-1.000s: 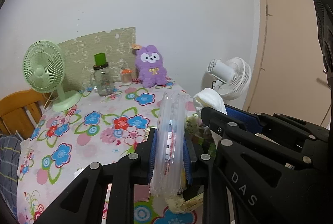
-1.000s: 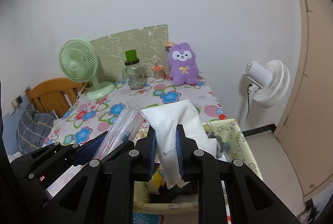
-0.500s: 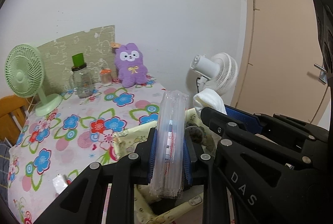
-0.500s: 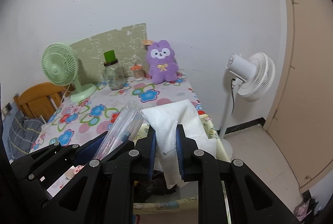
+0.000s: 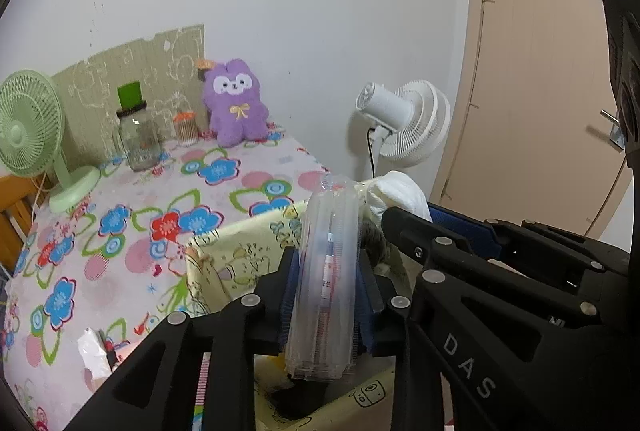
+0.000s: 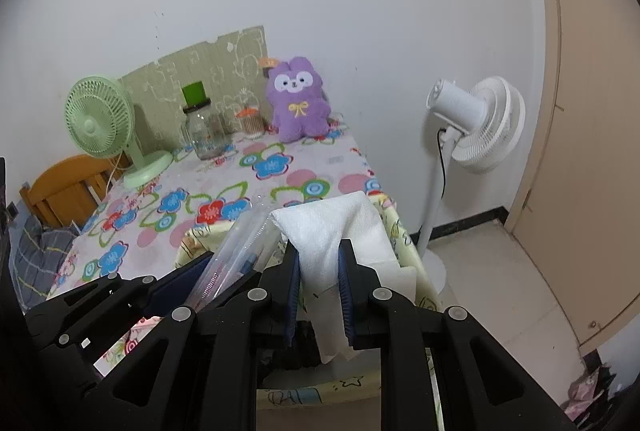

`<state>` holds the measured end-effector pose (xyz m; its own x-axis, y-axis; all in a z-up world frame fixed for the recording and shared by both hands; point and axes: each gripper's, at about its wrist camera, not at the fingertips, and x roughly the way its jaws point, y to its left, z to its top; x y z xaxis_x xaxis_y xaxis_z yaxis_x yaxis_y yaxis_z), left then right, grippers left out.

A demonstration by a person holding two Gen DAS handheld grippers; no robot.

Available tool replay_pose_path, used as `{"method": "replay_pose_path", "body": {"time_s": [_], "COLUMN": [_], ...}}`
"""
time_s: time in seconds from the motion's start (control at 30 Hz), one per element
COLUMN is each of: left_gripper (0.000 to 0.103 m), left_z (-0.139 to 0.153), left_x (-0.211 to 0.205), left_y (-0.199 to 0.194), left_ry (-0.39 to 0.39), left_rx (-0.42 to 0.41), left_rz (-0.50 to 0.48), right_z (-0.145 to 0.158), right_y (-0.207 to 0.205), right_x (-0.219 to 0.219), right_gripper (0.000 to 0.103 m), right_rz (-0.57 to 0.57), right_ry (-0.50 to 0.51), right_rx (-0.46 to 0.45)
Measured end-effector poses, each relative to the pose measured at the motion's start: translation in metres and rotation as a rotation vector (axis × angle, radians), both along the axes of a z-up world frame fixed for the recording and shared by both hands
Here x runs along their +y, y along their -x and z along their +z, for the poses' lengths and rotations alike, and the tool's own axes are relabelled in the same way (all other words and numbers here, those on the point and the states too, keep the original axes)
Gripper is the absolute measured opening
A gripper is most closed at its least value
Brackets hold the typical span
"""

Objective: Organize soft objects
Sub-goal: 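Lift and carry the straw pack and white pad in both tools over the box, then open both tools to drop the straw pack and white pad into the box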

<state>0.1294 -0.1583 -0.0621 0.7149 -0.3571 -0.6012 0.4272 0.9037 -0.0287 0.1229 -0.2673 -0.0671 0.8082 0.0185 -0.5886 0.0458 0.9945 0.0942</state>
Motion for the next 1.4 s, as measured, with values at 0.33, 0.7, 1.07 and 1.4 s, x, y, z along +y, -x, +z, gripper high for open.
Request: {"method": "replay_pose_path", "body": {"time_s": [0.33, 0.7, 1.07, 1.4], "left_gripper": [0.046, 0.064, 0.07, 0.087], "left_z": [-0.016, -0.022, -0.027, -0.018], "left_x": [-0.002, -0.001, 0.006, 0.01], "left_y": [-0.001, 0.001, 0.003, 0.017], "left_ry": [0.002, -0.027, -0.057, -0.048], "left_rx": [0.056, 0.058, 0.071, 0.044], "left_rz": [-0.014, -0.007, 0.053, 0.046], "right_z": [-0.019, -0.029, -0.034, -0.025], "right_y": [-0.003, -0.004, -0.003, 0.011], "right_x": [-0.003, 0.001, 0.003, 0.009], "right_gripper": [0.021, 0.027, 0.052, 0.073], "right_rz": [-0.005, -0.009, -0.032, -0.02], "right_ry": [-0.03, -0.025, 0.004, -0.011], "right_rx": [0.042, 0.056, 0.084, 0.062]}}
